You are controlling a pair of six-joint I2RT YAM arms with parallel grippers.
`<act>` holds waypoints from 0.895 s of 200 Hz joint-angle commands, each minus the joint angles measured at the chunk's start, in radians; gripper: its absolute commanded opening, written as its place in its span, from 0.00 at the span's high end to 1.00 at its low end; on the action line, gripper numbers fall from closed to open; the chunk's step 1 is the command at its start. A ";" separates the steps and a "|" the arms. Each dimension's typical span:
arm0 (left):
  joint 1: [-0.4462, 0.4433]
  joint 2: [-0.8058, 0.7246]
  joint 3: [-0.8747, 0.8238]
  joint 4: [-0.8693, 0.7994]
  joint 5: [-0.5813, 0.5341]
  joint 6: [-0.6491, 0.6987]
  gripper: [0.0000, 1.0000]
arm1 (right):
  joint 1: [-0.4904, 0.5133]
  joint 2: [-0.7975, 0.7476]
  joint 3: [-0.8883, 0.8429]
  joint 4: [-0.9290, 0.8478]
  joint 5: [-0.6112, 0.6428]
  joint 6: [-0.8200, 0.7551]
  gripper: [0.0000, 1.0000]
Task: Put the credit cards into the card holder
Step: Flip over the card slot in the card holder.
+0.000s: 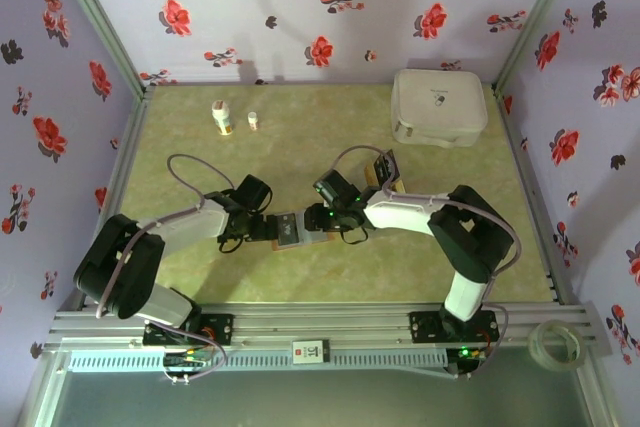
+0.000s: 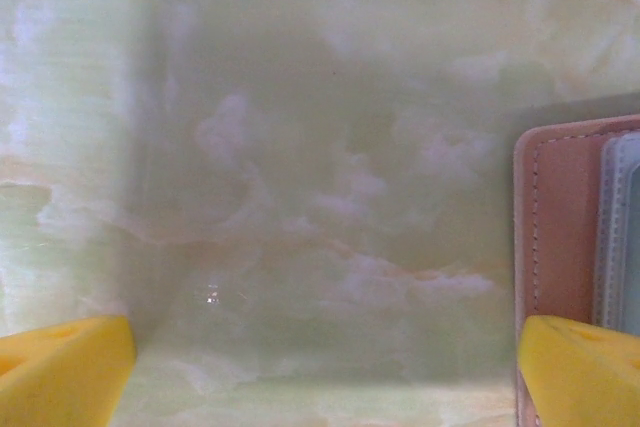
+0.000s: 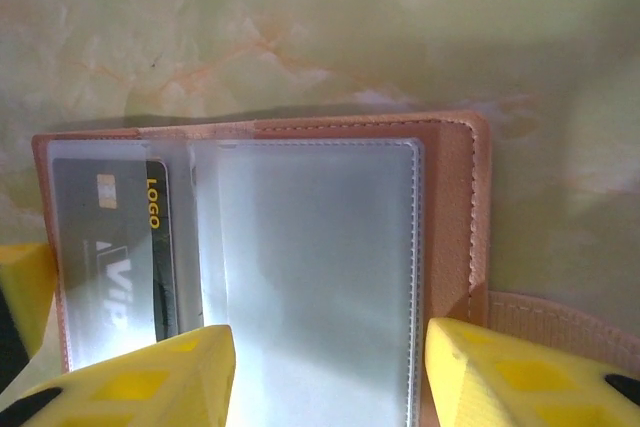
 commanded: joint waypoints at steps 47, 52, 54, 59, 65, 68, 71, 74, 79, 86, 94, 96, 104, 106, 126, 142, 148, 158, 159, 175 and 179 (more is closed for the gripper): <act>-0.012 0.050 -0.019 0.036 0.001 -0.017 0.00 | -0.007 0.023 -0.013 0.124 -0.137 0.062 0.50; -0.014 0.051 -0.019 0.036 0.001 -0.017 0.00 | -0.006 0.023 -0.015 0.134 -0.145 0.069 0.50; -0.013 0.051 -0.020 0.036 0.001 -0.018 0.00 | -0.007 0.021 -0.015 0.138 -0.148 0.072 0.50; -0.013 0.051 -0.020 0.037 0.001 -0.018 0.00 | -0.007 0.022 -0.015 0.150 -0.156 0.079 0.50; -0.014 0.050 -0.020 0.037 0.001 -0.018 0.00 | -0.005 0.020 -0.016 0.163 -0.166 0.085 0.51; -0.014 0.050 -0.021 0.037 0.001 -0.018 0.00 | -0.004 0.020 -0.016 0.167 -0.169 0.089 0.51; -0.014 0.050 -0.020 0.037 0.001 -0.017 0.00 | -0.005 0.020 -0.018 0.172 -0.172 0.093 0.51; -0.015 0.050 -0.021 0.037 0.001 -0.018 0.00 | -0.004 0.018 -0.018 0.178 -0.175 0.096 0.51; -0.014 0.050 -0.020 0.037 0.001 -0.018 0.00 | -0.003 0.017 -0.019 0.184 -0.179 0.101 0.51; -0.013 0.050 -0.019 0.038 0.000 -0.017 0.00 | -0.002 0.016 -0.018 0.196 -0.184 0.110 0.51; -0.015 0.047 -0.019 0.039 0.001 -0.017 0.00 | -0.002 0.015 -0.019 0.208 -0.191 0.119 0.51; -0.015 0.048 -0.018 0.039 0.000 -0.018 0.00 | -0.001 0.015 -0.019 0.211 -0.192 0.122 0.51; -0.014 0.045 -0.020 0.039 -0.001 -0.018 0.00 | 0.002 0.013 -0.016 0.221 -0.197 0.130 0.51; -0.015 0.045 -0.019 0.039 -0.001 -0.017 0.00 | 0.003 0.014 -0.015 0.223 -0.198 0.131 0.51; -0.015 0.039 -0.014 0.036 -0.004 -0.016 0.00 | 0.014 0.016 -0.002 0.232 -0.205 0.142 0.52; -0.013 0.026 -0.011 0.025 -0.014 -0.017 0.00 | 0.023 0.026 0.019 0.232 -0.209 0.147 0.51; -0.011 0.017 -0.009 0.018 -0.021 -0.022 0.00 | 0.029 0.030 0.026 0.231 -0.210 0.148 0.51; -0.003 -0.015 -0.010 0.005 -0.038 -0.032 0.00 | 0.037 0.039 0.039 0.230 -0.209 0.149 0.52; -0.003 -0.020 -0.011 0.004 -0.041 -0.033 0.00 | 0.038 0.040 0.040 0.230 -0.209 0.149 0.52; 0.019 -0.097 -0.019 -0.024 -0.075 -0.054 0.00 | 0.055 0.055 0.060 0.229 -0.202 0.154 0.52; 0.028 -0.118 -0.020 -0.033 -0.082 -0.060 0.00 | 0.060 0.060 0.065 0.229 -0.198 0.155 0.51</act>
